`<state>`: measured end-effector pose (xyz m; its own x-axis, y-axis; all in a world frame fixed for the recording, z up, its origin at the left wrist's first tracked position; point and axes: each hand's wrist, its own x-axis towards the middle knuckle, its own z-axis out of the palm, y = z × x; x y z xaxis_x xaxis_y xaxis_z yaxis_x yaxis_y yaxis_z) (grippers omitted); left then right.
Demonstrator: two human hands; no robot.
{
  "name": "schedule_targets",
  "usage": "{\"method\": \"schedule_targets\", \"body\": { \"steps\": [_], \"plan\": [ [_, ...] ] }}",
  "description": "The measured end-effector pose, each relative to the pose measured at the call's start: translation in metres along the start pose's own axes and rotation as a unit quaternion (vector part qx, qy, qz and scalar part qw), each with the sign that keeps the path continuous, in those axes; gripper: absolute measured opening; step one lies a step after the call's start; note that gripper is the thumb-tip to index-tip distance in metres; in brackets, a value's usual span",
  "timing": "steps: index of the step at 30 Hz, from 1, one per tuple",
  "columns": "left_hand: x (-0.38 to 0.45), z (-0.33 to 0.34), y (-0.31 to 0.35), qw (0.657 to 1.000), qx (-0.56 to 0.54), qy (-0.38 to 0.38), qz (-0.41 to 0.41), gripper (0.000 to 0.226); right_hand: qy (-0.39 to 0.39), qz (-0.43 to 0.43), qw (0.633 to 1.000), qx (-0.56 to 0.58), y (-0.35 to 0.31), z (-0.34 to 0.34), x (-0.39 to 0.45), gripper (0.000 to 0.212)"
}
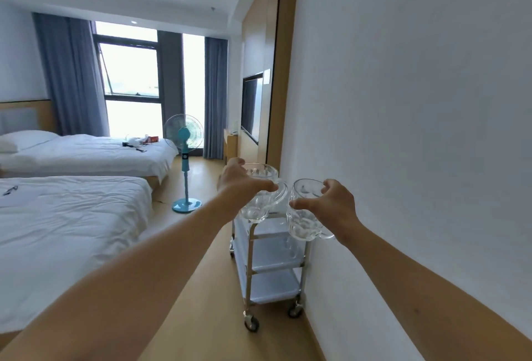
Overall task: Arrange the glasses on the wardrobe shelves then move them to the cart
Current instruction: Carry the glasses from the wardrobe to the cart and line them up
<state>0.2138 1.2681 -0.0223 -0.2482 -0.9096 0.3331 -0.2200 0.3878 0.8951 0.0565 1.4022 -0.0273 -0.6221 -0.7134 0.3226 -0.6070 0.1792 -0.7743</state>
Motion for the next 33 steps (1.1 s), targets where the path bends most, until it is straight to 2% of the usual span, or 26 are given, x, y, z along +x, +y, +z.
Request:
{"method": "schedule_targets", "body": {
  "steps": [11, 23, 33],
  "plan": [
    [0.068, -0.035, -0.084, 0.997, 0.036, 0.057, -0.047, 0.104, -0.085, -0.003, 0.996, 0.011, 0.000, 0.122, 0.068, 0.111],
    [0.214, -0.072, -0.218, 0.994, 0.062, 0.009, -0.094, 0.109, -0.102, 0.071, 0.992, 0.001, 0.000, 0.292, 0.157, 0.116],
    [0.286, -0.078, -0.301, 0.988, 0.089, -0.015, -0.125, 0.109, -0.117, 0.119, 0.986, -0.012, 0.012, 0.389, 0.208, 0.118]
  ]
}}
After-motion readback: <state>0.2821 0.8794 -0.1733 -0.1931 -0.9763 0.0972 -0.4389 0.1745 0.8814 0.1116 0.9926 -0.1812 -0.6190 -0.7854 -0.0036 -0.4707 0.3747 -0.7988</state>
